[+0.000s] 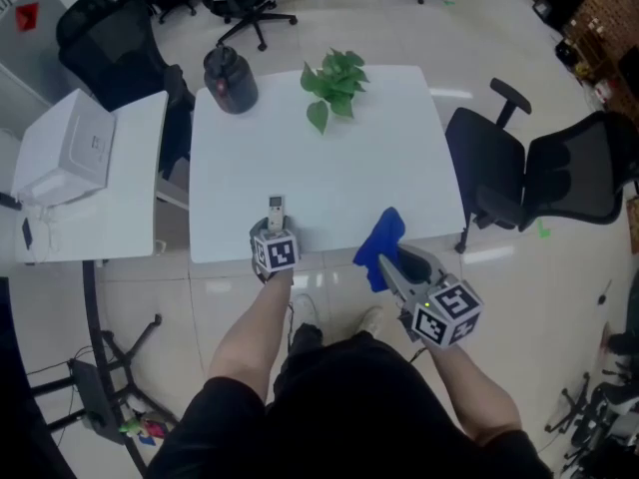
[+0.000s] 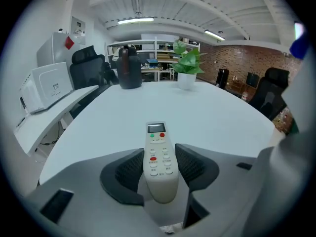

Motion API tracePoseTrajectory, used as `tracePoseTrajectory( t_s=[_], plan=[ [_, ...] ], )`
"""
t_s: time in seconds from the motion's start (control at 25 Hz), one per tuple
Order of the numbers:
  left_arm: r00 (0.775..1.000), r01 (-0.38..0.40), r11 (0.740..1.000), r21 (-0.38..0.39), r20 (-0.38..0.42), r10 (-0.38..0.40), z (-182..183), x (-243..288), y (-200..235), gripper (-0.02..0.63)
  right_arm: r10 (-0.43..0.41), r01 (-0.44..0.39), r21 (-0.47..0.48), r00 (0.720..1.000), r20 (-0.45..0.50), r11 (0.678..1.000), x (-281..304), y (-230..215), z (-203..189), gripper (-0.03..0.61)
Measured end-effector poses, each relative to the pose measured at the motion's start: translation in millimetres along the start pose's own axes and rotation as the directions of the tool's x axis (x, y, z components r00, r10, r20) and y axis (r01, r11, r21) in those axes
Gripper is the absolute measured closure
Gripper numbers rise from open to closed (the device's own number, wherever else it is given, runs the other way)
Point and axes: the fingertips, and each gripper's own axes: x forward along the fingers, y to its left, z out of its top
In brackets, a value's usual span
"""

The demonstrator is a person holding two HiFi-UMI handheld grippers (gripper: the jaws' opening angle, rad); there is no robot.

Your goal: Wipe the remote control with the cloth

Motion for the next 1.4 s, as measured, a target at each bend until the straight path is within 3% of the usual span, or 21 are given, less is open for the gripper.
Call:
tracePoseTrajectory(
  t_s=[0.44,0.76,1.08,1.4],
  plan=[
    [0.998,0.042,0.999,-0.016,0.037,-0.041,-1,-16,-1,0.349,-0.026,0.024,-0.035,0.998,-0.051,0.999,42,-18,-6,0.476],
    [0.988,0.091,0.996,-0.026,0.131,-0.087,8,-66,1,0.35,-0.072,0.048,-0.153,0.985,-0.158,0.987,96,-37,-28,0.476],
    [0.973,0.146,0.987,0.067,0.171,-0.156,18,-110,-13,0.35,-0.143,0.021,-0.332,0.926,-0.349,0.943,184,-59,-75,0.472],
    [0.964,0.17,0.978,0.125,0.183,-0.191,19,-127,-13,0.35,-0.2,-0.06,-0.464,0.848,-0.49,0.884,228,-76,-115,0.459]
  ],
)
